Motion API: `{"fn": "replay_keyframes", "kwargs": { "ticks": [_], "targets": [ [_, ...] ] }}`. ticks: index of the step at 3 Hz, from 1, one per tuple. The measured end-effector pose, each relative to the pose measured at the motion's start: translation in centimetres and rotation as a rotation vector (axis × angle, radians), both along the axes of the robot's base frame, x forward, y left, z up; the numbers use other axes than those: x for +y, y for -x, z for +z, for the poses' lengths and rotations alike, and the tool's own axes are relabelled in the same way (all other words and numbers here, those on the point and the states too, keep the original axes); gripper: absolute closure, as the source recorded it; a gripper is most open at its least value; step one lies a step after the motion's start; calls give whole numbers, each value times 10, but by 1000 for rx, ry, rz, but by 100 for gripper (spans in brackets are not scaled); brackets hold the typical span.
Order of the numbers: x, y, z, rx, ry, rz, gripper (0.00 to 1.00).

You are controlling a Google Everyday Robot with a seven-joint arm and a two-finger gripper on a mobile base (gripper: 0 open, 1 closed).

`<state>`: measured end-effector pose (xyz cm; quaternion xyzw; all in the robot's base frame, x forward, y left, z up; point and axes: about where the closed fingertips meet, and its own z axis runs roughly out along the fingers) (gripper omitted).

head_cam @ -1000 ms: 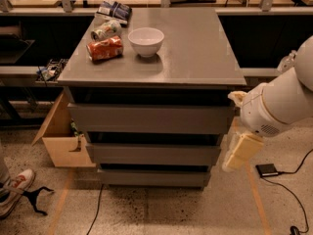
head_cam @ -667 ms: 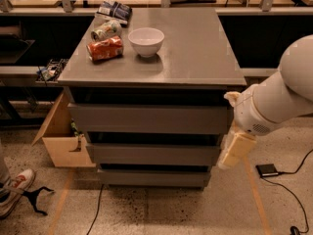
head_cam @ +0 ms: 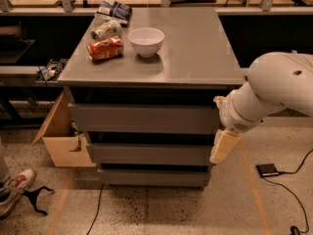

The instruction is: Open top drawer

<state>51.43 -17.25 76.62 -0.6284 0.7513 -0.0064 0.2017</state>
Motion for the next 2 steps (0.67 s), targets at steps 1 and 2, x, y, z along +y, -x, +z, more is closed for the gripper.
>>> {"fn": "replay_keyframes", "kwargs": {
  "ticks": [1,2],
  "targets": [
    [2,-20,-25,17,-3,10,0],
    [11,-37,-39,4,15,40,0]
  ]
}}
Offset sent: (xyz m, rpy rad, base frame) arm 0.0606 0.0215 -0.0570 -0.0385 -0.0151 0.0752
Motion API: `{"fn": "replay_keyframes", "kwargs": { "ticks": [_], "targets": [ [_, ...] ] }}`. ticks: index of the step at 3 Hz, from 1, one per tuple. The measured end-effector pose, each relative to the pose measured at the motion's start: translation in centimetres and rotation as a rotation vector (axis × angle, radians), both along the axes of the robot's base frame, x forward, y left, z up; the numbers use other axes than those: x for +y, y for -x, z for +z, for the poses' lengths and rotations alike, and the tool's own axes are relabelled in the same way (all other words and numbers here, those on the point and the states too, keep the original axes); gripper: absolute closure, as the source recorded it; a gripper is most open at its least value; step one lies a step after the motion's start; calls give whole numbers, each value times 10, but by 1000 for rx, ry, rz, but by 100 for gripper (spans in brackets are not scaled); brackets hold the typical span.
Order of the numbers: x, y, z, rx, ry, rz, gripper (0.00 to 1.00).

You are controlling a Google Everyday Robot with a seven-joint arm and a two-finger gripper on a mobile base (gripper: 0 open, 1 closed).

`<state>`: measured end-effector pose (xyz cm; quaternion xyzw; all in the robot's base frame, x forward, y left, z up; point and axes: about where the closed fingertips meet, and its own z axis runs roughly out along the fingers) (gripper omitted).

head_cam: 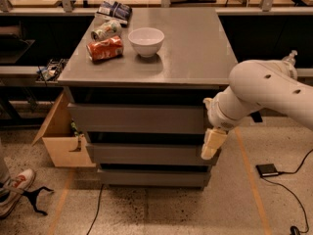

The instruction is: Open top drawer

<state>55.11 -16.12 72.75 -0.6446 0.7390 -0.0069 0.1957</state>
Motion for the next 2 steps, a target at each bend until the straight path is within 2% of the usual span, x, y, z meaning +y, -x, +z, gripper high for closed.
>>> {"fn": "replay_keyframes", "kwargs": {
  "ticks": [1,2],
  "targets": [
    [17,-19,-11,-38,50,58,0],
    [25,-28,-16,-55,73,86,0]
  ]
}}
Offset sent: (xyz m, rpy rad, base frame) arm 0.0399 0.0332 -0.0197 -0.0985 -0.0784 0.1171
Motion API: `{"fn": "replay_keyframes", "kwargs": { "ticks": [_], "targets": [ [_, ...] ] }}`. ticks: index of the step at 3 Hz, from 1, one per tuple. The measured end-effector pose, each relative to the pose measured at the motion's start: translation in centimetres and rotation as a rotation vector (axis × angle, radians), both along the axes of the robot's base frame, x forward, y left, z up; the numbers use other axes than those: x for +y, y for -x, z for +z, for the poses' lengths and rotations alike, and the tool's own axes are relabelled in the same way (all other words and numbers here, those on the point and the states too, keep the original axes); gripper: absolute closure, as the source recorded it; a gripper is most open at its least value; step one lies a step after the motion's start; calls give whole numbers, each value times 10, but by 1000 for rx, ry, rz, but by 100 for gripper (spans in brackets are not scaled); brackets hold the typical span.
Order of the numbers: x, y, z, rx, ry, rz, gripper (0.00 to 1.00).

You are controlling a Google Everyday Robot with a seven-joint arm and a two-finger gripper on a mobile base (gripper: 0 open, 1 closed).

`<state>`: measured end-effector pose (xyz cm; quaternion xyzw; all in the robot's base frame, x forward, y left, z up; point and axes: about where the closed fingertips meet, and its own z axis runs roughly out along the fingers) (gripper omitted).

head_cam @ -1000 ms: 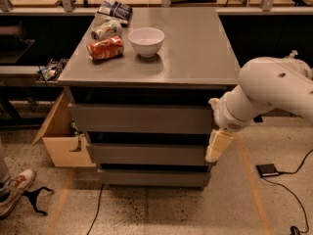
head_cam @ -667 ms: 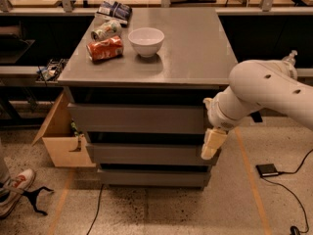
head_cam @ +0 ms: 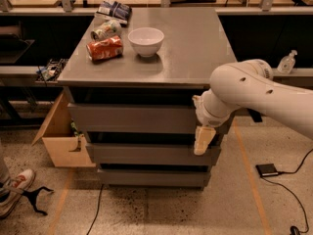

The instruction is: Open top drawer

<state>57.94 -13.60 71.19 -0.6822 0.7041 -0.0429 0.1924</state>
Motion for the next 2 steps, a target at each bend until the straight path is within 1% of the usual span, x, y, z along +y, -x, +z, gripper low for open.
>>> {"fn": "replay_keyframes", "kwargs": {
  "ticks": [2],
  "targets": [
    [14,-22,-19,14,6,42,0]
  ]
}}
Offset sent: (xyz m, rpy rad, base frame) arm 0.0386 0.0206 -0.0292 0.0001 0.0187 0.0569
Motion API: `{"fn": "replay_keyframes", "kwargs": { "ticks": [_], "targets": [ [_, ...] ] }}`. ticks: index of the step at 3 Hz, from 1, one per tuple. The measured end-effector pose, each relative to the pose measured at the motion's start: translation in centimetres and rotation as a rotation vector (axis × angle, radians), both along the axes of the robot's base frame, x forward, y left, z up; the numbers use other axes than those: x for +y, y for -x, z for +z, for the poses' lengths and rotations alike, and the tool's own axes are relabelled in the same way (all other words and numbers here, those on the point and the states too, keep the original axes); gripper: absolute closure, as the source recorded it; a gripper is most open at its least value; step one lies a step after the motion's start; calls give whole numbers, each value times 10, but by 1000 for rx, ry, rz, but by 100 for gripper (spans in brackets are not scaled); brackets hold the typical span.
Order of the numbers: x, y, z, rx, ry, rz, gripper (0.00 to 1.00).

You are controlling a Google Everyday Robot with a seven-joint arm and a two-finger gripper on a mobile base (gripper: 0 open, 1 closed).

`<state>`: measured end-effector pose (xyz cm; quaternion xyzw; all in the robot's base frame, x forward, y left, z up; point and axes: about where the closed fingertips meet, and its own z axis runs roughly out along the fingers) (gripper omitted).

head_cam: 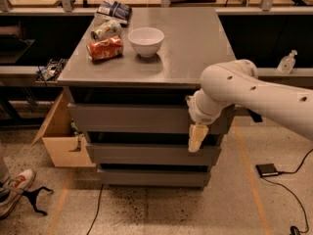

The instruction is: Open top drawer

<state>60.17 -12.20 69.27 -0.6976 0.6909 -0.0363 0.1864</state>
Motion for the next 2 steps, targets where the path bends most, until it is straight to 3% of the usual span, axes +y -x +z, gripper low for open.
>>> {"fn": "replay_keyframes", "kwargs": {
  "ticks": [2],
  "targets": [
    [13,-25,-25,22,-37,-1,0]
  ]
}}
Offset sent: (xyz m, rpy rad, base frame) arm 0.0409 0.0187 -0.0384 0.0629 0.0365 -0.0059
